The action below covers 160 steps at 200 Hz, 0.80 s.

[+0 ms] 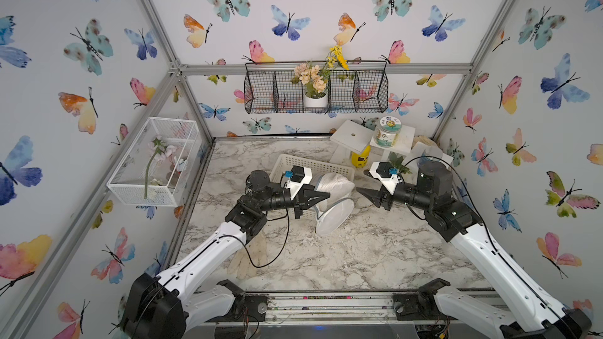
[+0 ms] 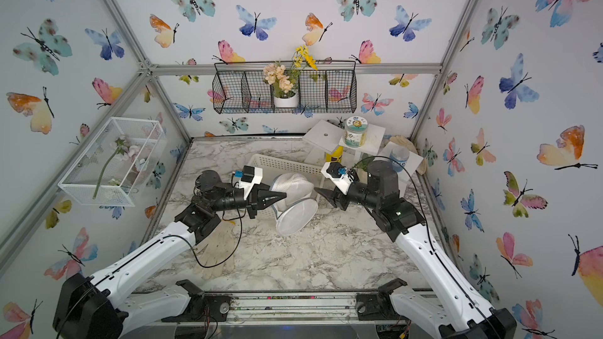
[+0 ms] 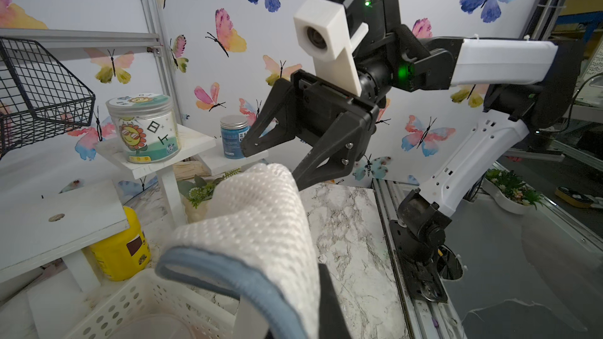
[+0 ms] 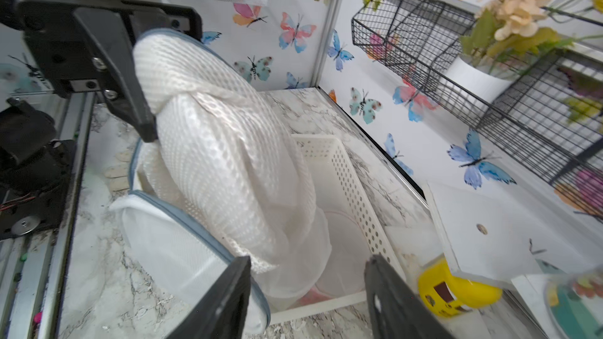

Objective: Turn the laundry bag inside out
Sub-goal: Turn over the laundry bag.

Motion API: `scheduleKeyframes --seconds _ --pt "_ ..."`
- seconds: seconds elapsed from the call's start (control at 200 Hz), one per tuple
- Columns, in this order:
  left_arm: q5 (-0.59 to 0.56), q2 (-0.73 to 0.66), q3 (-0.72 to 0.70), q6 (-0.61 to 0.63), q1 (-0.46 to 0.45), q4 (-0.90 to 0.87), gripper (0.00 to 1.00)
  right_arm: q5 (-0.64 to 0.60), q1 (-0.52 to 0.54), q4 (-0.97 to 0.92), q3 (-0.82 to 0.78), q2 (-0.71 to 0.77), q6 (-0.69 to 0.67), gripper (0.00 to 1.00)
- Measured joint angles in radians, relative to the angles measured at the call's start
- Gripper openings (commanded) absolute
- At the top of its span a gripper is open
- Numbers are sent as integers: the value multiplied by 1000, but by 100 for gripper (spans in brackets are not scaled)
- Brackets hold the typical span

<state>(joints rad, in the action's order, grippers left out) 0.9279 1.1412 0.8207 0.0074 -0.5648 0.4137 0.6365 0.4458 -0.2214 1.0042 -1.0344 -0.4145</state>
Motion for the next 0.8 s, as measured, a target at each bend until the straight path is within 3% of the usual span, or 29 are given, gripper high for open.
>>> scheduleKeyframes --seconds 0.385,0.501,0.571,0.626,0.706,0.766,0.801 --pt "64 34 35 56 0 -69 0 227 6 0 23 -117 -69 34" --pt "67 43 42 56 0 -77 1 260 7 4 23 -133 -67 21" --pt "68 53 49 54 1 -79 17 270 7 12 23 -139 -54 11" --pt "65 58 55 50 3 -78 41 273 5 24 21 -140 -43 3" --pt "37 58 62 43 2 -77 67 282 11 49 12 -138 -11 2" --pt "6 55 60 37 2 -79 99 278 15 63 7 -134 13 3" --pt "-22 48 53 34 2 -79 99 269 18 66 6 -130 27 3"
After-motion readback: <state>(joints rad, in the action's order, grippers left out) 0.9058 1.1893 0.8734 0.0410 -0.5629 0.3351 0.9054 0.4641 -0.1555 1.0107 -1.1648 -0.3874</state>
